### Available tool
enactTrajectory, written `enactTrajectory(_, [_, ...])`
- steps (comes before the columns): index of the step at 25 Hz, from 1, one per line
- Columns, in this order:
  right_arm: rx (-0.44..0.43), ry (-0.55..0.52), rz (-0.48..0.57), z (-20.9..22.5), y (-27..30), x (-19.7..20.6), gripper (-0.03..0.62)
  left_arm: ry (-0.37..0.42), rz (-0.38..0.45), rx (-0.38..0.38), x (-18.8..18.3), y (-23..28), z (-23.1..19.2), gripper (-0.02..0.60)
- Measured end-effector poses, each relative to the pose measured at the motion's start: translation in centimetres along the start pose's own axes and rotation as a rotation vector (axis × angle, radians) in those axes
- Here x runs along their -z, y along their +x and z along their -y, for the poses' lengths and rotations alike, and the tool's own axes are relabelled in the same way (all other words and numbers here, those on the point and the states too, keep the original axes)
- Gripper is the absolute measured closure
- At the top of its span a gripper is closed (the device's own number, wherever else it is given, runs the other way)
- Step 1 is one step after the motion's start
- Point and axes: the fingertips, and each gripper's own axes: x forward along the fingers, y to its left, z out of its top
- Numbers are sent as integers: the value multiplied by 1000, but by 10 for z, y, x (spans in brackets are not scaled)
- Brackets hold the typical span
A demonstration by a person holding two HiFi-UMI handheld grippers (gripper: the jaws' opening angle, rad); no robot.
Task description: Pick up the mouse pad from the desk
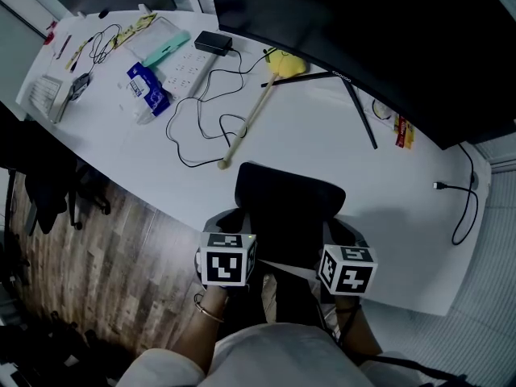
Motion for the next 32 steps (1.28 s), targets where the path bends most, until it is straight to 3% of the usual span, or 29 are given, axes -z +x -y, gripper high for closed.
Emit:
enactTrajectory(14, [-27, -2, 50, -9, -16, -21, 530, -26, 59, 33, -16, -16, 4, 525])
enactTrajectory(32, [23, -67, 251, -1, -69, -89, 530, 14, 278, 52, -83, -62, 23, 520])
